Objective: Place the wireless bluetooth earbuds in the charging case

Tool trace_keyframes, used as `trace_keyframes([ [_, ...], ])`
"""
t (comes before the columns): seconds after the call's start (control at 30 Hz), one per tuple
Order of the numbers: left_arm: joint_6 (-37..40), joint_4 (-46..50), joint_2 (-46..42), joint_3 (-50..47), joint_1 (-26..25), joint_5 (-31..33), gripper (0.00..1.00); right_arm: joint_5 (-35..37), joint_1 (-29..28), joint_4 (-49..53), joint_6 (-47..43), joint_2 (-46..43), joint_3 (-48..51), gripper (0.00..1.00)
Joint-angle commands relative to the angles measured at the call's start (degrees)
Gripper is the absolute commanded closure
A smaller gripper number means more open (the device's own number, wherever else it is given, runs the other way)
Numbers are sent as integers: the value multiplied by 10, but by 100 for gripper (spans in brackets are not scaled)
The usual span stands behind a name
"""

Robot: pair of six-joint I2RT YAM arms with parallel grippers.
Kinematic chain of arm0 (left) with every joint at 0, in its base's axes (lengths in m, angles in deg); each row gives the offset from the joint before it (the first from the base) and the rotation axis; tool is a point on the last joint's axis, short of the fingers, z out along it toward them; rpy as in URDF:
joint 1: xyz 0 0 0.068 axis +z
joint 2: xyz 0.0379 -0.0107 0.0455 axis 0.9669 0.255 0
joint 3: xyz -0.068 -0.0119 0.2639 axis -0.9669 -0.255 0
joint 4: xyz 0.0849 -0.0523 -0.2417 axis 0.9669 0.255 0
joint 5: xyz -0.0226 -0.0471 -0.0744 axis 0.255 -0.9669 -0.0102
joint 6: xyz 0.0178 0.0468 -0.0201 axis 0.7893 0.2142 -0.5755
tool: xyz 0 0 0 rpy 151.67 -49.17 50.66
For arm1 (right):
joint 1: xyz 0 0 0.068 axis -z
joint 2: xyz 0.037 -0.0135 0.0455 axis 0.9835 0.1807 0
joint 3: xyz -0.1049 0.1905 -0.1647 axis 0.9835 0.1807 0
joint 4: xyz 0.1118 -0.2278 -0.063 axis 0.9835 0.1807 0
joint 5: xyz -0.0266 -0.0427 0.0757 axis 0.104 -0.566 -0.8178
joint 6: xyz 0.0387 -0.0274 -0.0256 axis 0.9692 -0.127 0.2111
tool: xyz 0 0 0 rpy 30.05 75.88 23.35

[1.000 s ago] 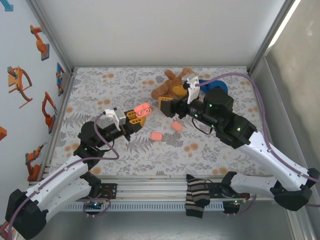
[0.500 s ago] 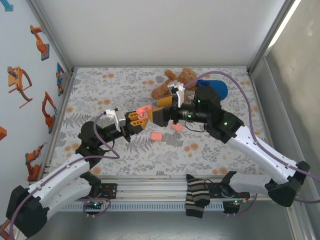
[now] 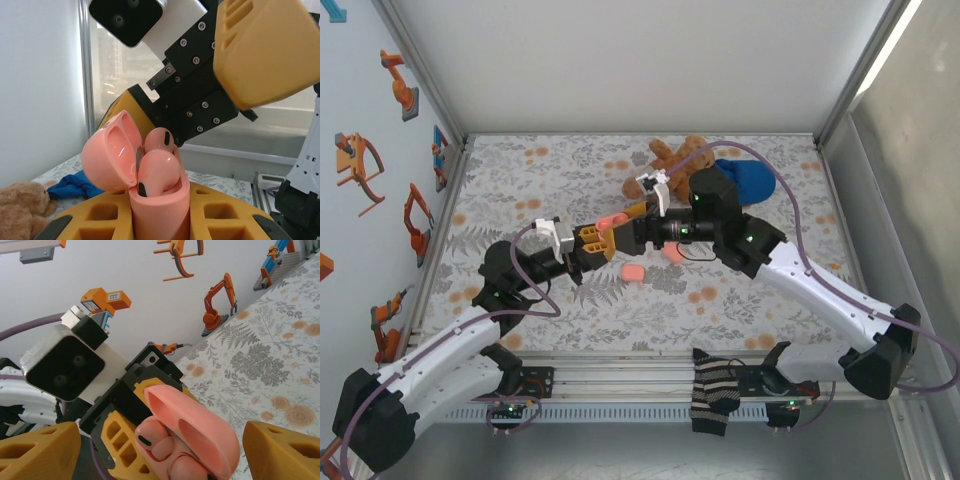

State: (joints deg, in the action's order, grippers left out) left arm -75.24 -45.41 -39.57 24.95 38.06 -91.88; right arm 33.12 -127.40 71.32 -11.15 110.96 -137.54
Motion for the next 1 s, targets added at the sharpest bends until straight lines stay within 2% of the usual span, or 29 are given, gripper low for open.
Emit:
trace_keyframes([
  [0.0,7,11,1,20,-4,4,100,-24,-3,-24,1,-4,-26,21],
  [0.43,15,24,5,16,-3,39,100,-17,-3,-11,-18,-26,-19,28],
  [0.73,10,21,8,17,-4,41,100,3,-3,3,-25,-36,-8,28],
  [0.97,11,29,5,17,-3,41,100,64,-3,37,-55,-51,-15,28],
])
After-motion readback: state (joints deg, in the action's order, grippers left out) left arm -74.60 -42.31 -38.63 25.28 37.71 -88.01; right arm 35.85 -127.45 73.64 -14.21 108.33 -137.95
